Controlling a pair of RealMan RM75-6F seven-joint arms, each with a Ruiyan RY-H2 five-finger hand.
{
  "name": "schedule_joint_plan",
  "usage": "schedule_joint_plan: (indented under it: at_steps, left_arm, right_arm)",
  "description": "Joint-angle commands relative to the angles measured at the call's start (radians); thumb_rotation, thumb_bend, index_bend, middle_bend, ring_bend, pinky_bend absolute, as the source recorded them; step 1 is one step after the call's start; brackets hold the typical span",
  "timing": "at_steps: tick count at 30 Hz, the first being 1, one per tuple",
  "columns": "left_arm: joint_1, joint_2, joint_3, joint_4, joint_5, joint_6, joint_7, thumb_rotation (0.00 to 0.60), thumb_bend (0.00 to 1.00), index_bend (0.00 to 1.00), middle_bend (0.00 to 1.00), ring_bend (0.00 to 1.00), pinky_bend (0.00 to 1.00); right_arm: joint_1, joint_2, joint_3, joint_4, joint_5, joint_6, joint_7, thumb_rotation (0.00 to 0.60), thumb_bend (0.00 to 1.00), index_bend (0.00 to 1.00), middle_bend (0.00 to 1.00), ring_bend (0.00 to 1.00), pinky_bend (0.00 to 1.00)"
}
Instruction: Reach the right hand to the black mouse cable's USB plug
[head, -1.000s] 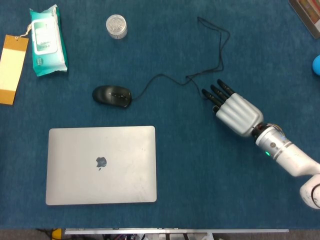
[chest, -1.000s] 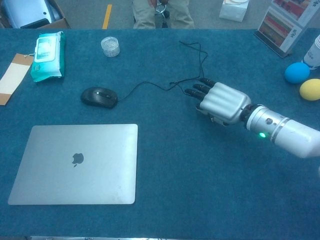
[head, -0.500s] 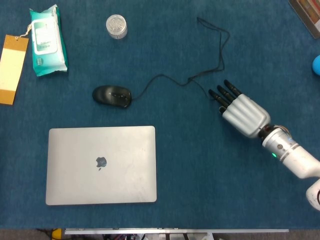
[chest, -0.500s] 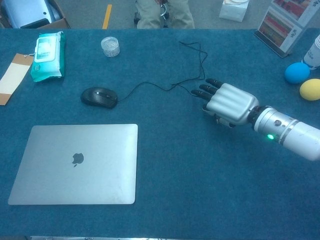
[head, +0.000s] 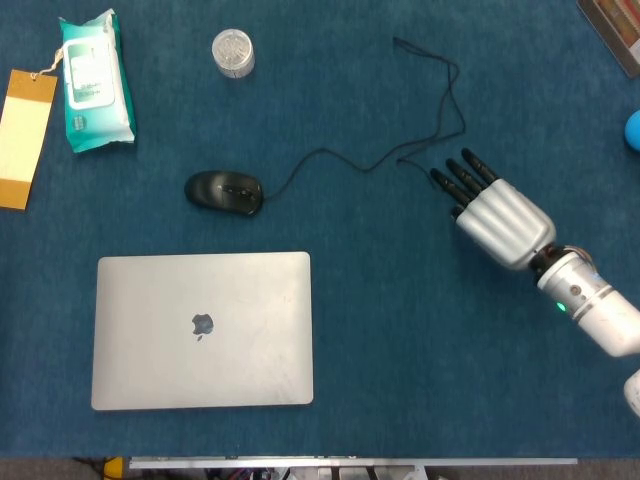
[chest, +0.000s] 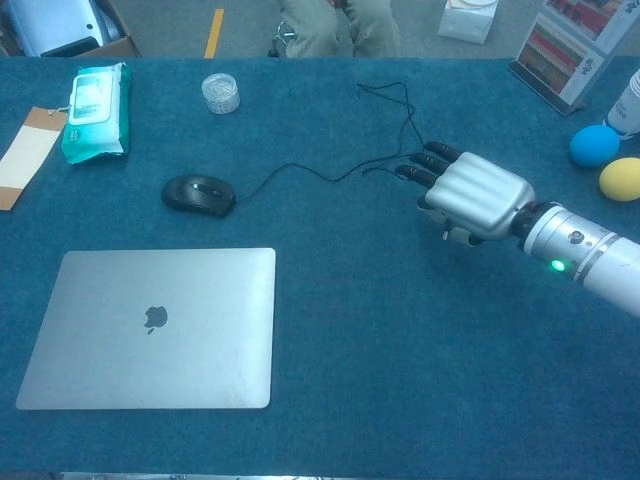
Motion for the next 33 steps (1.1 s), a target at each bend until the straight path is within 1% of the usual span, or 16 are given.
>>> schedule_joint_plan:
  at_steps: [1, 5, 9, 18, 21, 27, 33]
  left_arm:
    - [0.000, 0.001, 0.000, -0.001, 0.001, 0.001, 0.000, 0.600, 0.39, 0.21, 0.17, 0.10, 0.04]
    - [0.001, 0.004, 0.000, -0.005, 0.003, 0.003, 0.002, 0.600, 0.39, 0.21, 0.17, 0.10, 0.04]
    - [0.001, 0.008, 0.000, -0.013, 0.006, 0.007, 0.005, 0.600, 0.39, 0.21, 0.17, 0.10, 0.04]
    - [0.010, 0.026, 0.004, -0.034, 0.011, 0.022, 0.016, 0.600, 0.39, 0.21, 0.17, 0.10, 0.04]
    - [0.018, 0.038, 0.007, -0.045, 0.012, 0.031, 0.021, 0.600, 0.39, 0.21, 0.17, 0.10, 0.04]
    - [0.028, 0.050, 0.010, -0.060, 0.013, 0.044, 0.029, 0.600, 0.39, 0.21, 0.17, 0.10, 0.04]
    - [0.030, 0.052, 0.008, -0.062, 0.012, 0.046, 0.027, 0.600, 0.39, 0.21, 0.17, 0.10, 0.04]
  right_arm:
    - [0.000, 0.015, 0.017, -0.029, 0.001, 0.015, 0.013, 0.600, 0.26, 0.57, 0.09, 0.00, 0.00]
    - [0.010, 0.042, 0.053, -0.100, -0.002, 0.040, 0.027, 0.600, 0.26, 0.57, 0.09, 0.00, 0.00]
    - [0.036, 0.065, 0.108, -0.188, 0.020, 0.042, 0.031, 0.600, 0.26, 0.57, 0.09, 0.00, 0.00]
    - [0.099, 0.073, 0.240, -0.340, 0.099, 0.048, 0.034, 0.600, 0.26, 0.57, 0.09, 0.00, 0.00]
    - [0.112, 0.074, 0.270, -0.379, 0.102, 0.067, 0.046, 0.600, 0.26, 0.57, 0.09, 0.00, 0.00]
    - [0.146, 0.062, 0.309, -0.423, 0.111, 0.078, 0.061, 0.600, 0.26, 0.57, 0.09, 0.00, 0.00]
    - [0.160, 0.057, 0.308, -0.429, 0.125, 0.086, 0.042, 0.600, 0.26, 0.57, 0.09, 0.00, 0.00]
